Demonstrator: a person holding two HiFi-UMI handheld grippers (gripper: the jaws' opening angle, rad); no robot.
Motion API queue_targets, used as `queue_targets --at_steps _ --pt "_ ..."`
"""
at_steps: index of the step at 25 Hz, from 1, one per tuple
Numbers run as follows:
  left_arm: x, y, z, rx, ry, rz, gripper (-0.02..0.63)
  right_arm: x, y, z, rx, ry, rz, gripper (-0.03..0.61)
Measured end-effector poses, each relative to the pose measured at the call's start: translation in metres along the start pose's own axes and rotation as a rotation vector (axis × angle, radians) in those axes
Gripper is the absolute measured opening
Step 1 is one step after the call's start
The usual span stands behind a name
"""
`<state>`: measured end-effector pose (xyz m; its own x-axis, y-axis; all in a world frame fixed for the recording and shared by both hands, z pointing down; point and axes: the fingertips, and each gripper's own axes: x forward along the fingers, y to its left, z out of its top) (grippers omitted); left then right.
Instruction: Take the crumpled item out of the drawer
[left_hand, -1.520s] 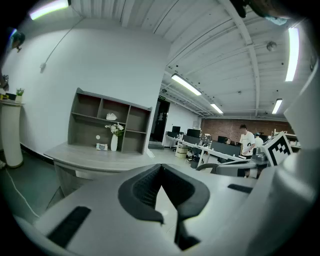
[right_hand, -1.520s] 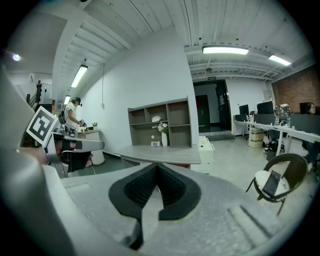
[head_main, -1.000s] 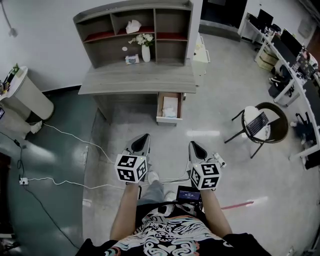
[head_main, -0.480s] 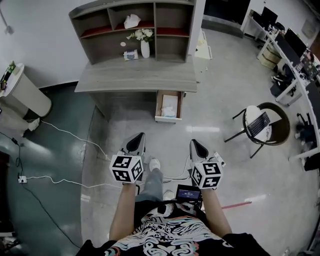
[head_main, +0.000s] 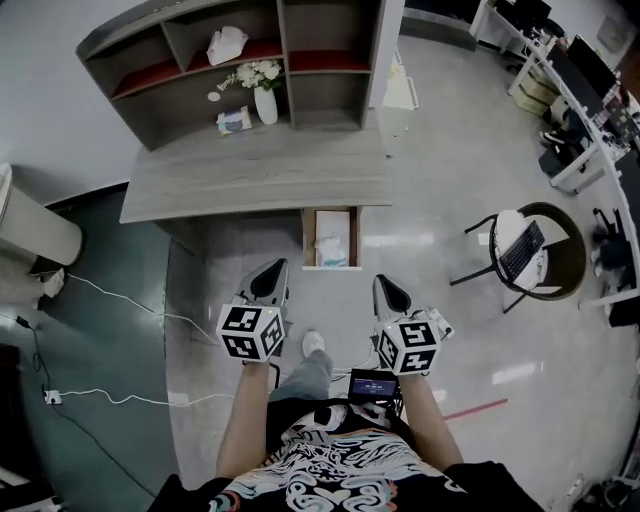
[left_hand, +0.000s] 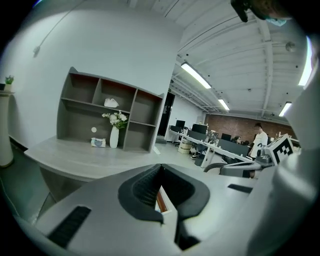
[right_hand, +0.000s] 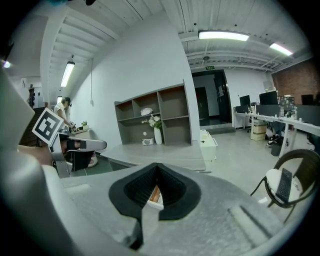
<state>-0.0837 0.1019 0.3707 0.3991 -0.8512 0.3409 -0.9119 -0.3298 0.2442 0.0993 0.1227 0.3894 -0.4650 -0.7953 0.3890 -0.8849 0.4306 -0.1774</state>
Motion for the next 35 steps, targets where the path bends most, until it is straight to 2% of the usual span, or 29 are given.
queue_targets --at_steps 4,8,19,28,35 --pt "0.055 0.027 0.023 0.006 0.026 -0.039 0.003 0.051 -0.020 0.023 0.013 0.013 -0.040 0.005" --pt "0.093 0.044 0.029 0.006 0.054 -0.076 0.003 0.083 -0.035 0.033 0.023 0.023 -0.079 0.005" --pt "0.138 0.055 0.037 0.012 0.086 -0.128 0.003 0.107 -0.058 0.040 0.059 0.030 -0.133 0.005" --pt "0.159 0.068 0.044 0.012 0.092 -0.108 0.003 0.133 -0.066 0.043 0.038 0.052 -0.104 0.005" --pt "0.170 0.078 0.031 -0.009 0.129 -0.089 0.003 0.155 -0.062 0.031 0.031 0.104 -0.058 0.005"
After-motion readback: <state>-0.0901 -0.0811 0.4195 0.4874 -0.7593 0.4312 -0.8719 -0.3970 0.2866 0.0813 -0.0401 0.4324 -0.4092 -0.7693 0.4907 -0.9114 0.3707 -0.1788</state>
